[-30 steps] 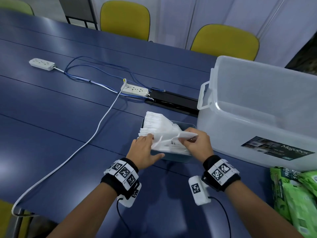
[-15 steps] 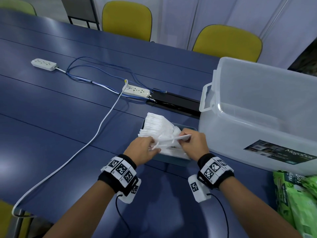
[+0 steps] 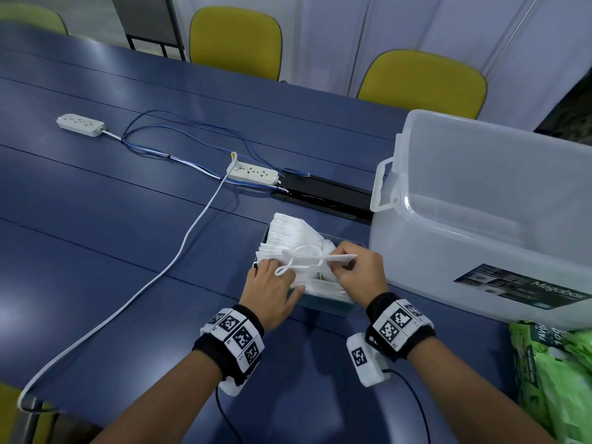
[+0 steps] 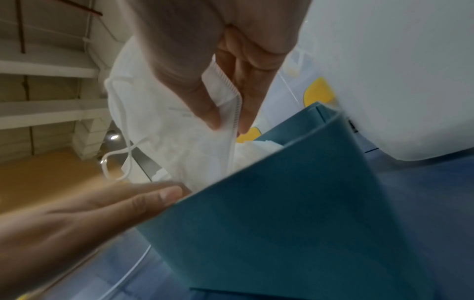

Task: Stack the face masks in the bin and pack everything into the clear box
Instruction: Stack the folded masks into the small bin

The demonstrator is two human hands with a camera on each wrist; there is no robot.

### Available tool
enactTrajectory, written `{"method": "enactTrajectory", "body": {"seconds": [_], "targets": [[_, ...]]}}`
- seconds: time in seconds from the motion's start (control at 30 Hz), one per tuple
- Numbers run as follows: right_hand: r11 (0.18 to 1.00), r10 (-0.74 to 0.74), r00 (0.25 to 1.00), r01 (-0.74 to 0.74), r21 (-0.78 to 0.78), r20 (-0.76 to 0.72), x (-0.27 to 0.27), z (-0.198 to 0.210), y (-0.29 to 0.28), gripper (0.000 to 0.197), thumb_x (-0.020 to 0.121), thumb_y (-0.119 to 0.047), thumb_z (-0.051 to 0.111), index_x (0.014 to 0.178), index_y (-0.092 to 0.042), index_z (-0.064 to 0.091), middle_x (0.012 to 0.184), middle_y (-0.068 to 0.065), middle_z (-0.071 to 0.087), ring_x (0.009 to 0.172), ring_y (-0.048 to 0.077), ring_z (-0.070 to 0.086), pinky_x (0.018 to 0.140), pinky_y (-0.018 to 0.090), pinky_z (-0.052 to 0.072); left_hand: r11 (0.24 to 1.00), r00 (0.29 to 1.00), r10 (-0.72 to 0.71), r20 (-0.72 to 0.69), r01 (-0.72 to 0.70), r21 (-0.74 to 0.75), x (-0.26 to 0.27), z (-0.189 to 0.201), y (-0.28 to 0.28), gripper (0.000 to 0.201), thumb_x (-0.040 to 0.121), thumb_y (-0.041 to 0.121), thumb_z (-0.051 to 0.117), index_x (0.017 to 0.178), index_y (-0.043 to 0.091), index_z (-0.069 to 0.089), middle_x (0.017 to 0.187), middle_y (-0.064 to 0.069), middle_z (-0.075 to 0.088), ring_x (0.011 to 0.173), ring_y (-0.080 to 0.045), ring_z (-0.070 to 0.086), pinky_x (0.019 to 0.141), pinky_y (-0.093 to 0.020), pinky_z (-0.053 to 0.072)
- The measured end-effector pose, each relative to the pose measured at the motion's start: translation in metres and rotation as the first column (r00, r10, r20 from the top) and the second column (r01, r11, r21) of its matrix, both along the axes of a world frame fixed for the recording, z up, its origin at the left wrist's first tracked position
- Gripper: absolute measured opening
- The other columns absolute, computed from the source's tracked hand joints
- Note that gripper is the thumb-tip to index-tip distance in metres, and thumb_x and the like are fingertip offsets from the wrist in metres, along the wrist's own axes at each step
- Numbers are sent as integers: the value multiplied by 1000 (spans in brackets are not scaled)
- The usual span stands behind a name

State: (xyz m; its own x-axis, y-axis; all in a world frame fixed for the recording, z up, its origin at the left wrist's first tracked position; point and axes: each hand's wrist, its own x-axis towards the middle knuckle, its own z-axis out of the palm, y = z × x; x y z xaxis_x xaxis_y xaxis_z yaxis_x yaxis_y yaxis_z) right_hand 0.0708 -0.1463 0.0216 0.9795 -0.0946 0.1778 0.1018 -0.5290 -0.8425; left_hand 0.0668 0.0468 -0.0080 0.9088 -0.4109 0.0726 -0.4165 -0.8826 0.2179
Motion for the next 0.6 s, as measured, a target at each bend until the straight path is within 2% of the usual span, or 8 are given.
{"method": "enactTrajectory", "body": {"seconds": [0.1, 0.17, 0.23, 0.27, 0.37, 0.5, 0.53, 0.6], "targets": [[998, 30, 998, -27, -63, 48, -4, -2, 6, 18, 79, 2, 66, 63, -4, 59, 57, 4, 58, 55, 14, 49, 52, 27, 41, 999, 997, -35, 71, 34, 12, -2, -1, 4, 43, 88, 48, 33, 79, 22, 67, 98, 0, 63, 96, -21, 56, 66, -35, 47], [998, -4, 999, 7, -62, 47, -4, -3, 4, 17, 77, 3, 66, 64, -6, 60, 57, 2, 58, 56, 13, 50, 52, 24, 41, 997, 989, -80, 121, 78, 17, -4, -3, 9, 40, 91, 42, 33, 80, 23, 67, 104, 4, 64, 102, -17, 49, 65, -33, 45], [997, -61, 998, 62, -37, 27, -2, -3, -4, 17, 77, 1, 67, 65, -9, 61, 59, 4, 59, 54, 11, 48, 54, 28, 43, 990, 976, -140, 165, 139, 19, -6, -7, 13, 35, 92, 36, 34, 84, 23, 65, 115, 7, 61, 105, -15, 44, 65, -33, 43], [996, -80, 997, 80, -25, 23, -1, -3, -8, 17, 76, 1, 67, 64, -9, 61, 60, 5, 60, 55, 14, 49, 54, 31, 44, 987, 973, -163, 165, 161, 23, -6, -9, 15, 33, 93, 34, 34, 87, 23, 64, 118, 8, 60, 107, -15, 44, 66, -33, 43], [996, -90, 996, 90, -5, 15, -1, -2, -14, 19, 77, 1, 67, 63, -9, 59, 58, 5, 59, 54, 15, 48, 52, 33, 44, 983, 969, -181, 166, 181, 16, -2, -14, 17, 29, 90, 32, 34, 94, 24, 62, 112, 11, 63, 102, -14, 43, 66, -35, 44], [998, -56, 998, 56, 5, 7, -2, 0, -9, 21, 78, -1, 70, 63, -13, 60, 62, 3, 60, 56, 14, 49, 56, 31, 45, 990, 988, -129, 85, 123, 62, 0, -10, 10, 32, 80, 40, 40, 97, 22, 60, 99, 9, 65, 94, -16, 42, 69, -37, 46], [999, -51, 999, 51, 5, 9, -2, 1, -7, 20, 78, -1, 70, 64, -12, 61, 62, 3, 61, 57, 15, 51, 56, 31, 46, 990, 992, -119, 31, 116, 75, 1, -8, 7, 37, 79, 42, 45, 103, 20, 60, 102, 6, 65, 97, -18, 44, 75, -40, 46], [999, -33, 999, 33, 11, 26, -3, 1, -2, 16, 78, 2, 68, 65, -6, 62, 62, 6, 62, 58, 20, 53, 57, 34, 46, 990, 989, -95, -114, 106, 93, 3, -5, 2, 50, 79, 45, 56, 118, 13, 56, 117, -1, 59, 111, -27, 45, 91, -48, 38]]}}
